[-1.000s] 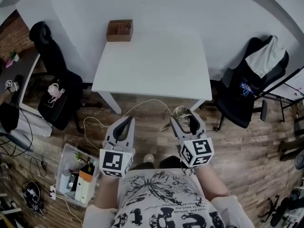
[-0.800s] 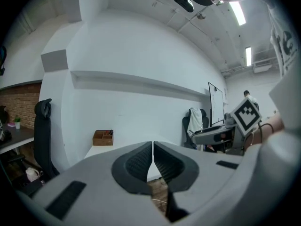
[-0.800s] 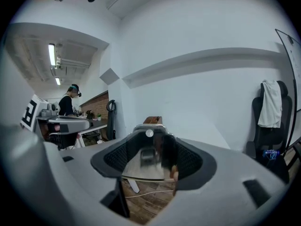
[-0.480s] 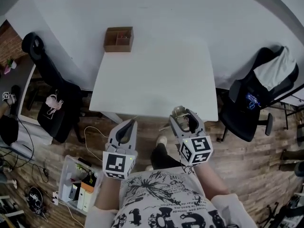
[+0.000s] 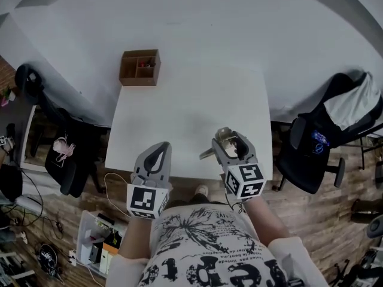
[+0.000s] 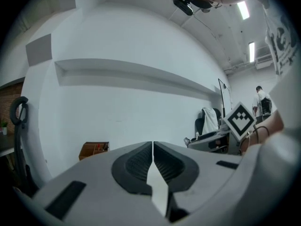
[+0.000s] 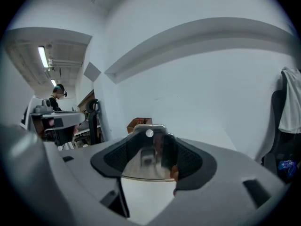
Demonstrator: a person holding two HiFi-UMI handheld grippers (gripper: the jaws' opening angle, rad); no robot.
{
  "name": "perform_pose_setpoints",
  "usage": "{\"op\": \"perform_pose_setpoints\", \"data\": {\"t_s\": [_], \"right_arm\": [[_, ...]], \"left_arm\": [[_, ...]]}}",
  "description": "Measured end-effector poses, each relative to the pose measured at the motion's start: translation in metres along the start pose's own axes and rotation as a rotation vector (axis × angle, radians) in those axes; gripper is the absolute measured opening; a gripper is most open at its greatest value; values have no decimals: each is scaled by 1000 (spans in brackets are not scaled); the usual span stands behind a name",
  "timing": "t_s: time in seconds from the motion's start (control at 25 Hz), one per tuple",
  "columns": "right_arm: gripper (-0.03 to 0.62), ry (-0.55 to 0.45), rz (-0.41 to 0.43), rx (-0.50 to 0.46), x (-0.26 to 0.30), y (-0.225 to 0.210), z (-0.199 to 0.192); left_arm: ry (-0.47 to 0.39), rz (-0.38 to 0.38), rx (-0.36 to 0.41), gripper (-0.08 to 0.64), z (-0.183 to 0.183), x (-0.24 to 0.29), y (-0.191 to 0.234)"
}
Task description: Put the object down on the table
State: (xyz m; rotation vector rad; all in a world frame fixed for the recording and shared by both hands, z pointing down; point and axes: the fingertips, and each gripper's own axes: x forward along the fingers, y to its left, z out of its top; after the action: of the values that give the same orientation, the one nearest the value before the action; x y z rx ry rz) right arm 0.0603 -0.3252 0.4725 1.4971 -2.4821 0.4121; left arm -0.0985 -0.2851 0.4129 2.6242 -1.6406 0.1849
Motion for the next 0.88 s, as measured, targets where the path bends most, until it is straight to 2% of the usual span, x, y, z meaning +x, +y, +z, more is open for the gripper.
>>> {"op": "perform_pose_setpoints", "data": {"t_s": [0.2,0.52,0.88], "right_arm": [[281,43,-12,-1,38,-18,0],[281,138,-58,-2,104,-26,-15],[281,351,-135,37,188,-29,-76]], "left_arm": [[-12,3,13,12,1,34,18],[15,-37,-31,12,-8,69,64],[56,-76,-52,12,-26,102,131]]}}
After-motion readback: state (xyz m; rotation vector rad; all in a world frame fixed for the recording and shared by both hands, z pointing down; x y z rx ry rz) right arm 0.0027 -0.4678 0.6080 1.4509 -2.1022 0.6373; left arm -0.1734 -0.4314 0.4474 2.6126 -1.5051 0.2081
